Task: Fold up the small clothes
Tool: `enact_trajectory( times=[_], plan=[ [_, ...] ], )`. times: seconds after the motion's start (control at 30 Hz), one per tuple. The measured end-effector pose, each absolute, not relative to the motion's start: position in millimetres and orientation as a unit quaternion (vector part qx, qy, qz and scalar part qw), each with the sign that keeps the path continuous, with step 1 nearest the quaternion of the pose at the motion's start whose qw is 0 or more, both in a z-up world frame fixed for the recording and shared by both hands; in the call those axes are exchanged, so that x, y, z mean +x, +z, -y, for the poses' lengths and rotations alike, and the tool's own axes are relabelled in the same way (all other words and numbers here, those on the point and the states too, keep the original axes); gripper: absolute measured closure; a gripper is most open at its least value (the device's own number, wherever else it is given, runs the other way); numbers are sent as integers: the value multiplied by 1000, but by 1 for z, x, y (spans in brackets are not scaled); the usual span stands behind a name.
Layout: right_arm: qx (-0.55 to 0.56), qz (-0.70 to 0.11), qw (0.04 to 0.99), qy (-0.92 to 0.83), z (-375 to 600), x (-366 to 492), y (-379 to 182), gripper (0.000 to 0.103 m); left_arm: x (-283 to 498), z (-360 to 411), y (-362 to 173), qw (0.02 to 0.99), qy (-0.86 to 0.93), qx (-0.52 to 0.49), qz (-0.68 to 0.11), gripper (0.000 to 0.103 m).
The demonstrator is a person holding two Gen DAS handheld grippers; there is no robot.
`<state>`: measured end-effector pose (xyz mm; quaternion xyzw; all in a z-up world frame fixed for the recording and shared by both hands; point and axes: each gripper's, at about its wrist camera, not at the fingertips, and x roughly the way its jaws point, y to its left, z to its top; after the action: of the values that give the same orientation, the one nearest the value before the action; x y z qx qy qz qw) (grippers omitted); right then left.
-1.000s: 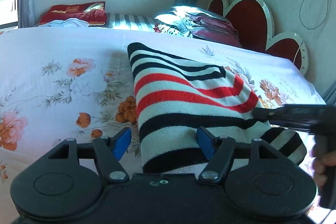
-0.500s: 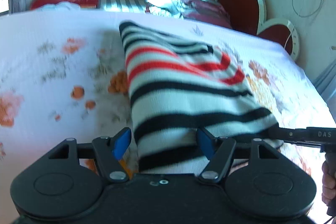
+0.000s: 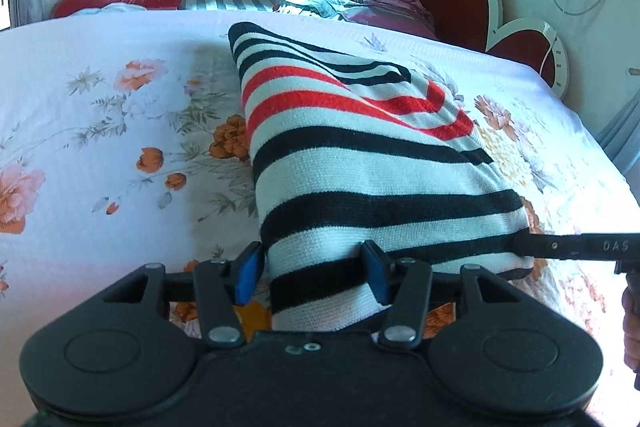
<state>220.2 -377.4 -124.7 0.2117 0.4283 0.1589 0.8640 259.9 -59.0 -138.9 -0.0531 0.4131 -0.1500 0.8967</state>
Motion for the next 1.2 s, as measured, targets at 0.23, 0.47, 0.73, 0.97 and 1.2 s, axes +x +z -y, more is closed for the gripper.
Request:
enact_trajectory(
  times=[0.23, 0.47, 0.73, 0.97, 1.2],
  plan=[
    [200, -386, 887, 158, 376, 229, -90, 78, 257, 66, -112, 911, -139, -43, -385, 34],
    [180, -406, 883, 155, 353, 266, -98, 78, 288, 71, -111, 913, -114, -60, -388, 34],
    [146, -402, 892, 143, 360, 271, -121, 82, 299, 77, -125, 911, -113, -57, -393, 36],
    [148, -395, 894, 148, 358, 274, -108, 79, 301, 78, -118, 912, -108, -43, -393, 33],
    [177, -372, 900, 145, 363, 297, -96, 58, 308, 88, -105, 919, -111, -22, -377, 30]
  ],
)
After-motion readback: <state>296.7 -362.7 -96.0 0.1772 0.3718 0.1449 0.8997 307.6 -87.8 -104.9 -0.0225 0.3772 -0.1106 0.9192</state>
